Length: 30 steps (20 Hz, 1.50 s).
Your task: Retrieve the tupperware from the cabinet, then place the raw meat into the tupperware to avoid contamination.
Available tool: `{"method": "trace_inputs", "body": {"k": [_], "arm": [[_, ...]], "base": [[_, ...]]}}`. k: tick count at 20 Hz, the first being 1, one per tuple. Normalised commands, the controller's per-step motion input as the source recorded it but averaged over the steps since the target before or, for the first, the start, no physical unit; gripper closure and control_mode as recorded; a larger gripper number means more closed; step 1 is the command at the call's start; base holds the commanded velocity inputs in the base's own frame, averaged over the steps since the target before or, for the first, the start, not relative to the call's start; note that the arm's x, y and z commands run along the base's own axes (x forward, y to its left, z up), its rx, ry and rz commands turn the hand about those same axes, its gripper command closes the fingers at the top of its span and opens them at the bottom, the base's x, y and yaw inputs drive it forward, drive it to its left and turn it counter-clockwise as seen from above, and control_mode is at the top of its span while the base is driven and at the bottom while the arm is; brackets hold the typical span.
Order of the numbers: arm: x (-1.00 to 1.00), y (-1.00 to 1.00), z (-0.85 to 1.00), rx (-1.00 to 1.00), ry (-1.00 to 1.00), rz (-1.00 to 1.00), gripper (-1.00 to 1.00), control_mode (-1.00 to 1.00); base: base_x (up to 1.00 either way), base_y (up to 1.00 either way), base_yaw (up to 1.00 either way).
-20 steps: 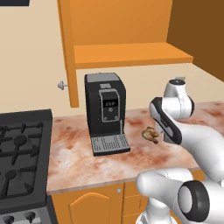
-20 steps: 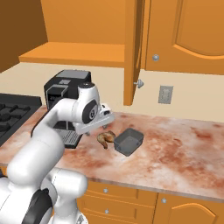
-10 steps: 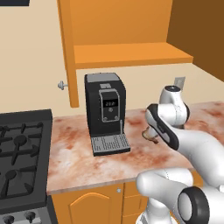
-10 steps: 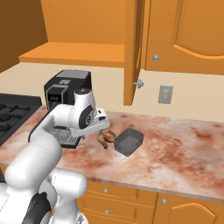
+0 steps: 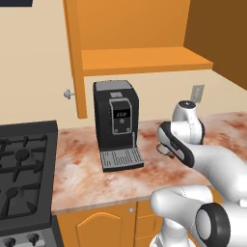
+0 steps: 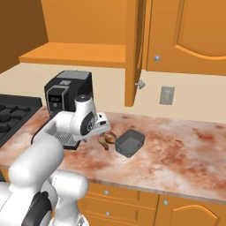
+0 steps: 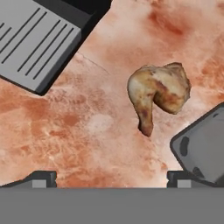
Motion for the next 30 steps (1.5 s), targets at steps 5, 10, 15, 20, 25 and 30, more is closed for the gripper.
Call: {"method": "trace_inputs", "body": {"k": [5, 10, 15, 20, 25, 30], "arm": [[0.22, 0.0, -0.22, 0.0, -0.01, 0.0, -1.0, -1.0], [0.24, -0.02, -0.22, 0.0, 0.0, 0.0, -1.0, -1.0], [0.19, -0.09, -0.18, 0.0, 0.0, 0.0, -1.0, -1.0], [0.14, -0.11, -0.16, 0.0, 0.0, 0.0, -1.0, -1.0], [0.11, -0.03, -0.18, 0.0, 0.0, 0.0, -1.0, -1.0], [0.1, 0.0, -0.19, 0.0, 0.0, 0.0, -1.0, -1.0]], "base": [[0.0, 0.0, 0.0], [0.0, 0.0, 0.0], [0.0, 0.0, 0.0], [0.0, 0.0, 0.0], [0.0, 0.0, 0.0], [0.0, 0.0, 0.0]]}}
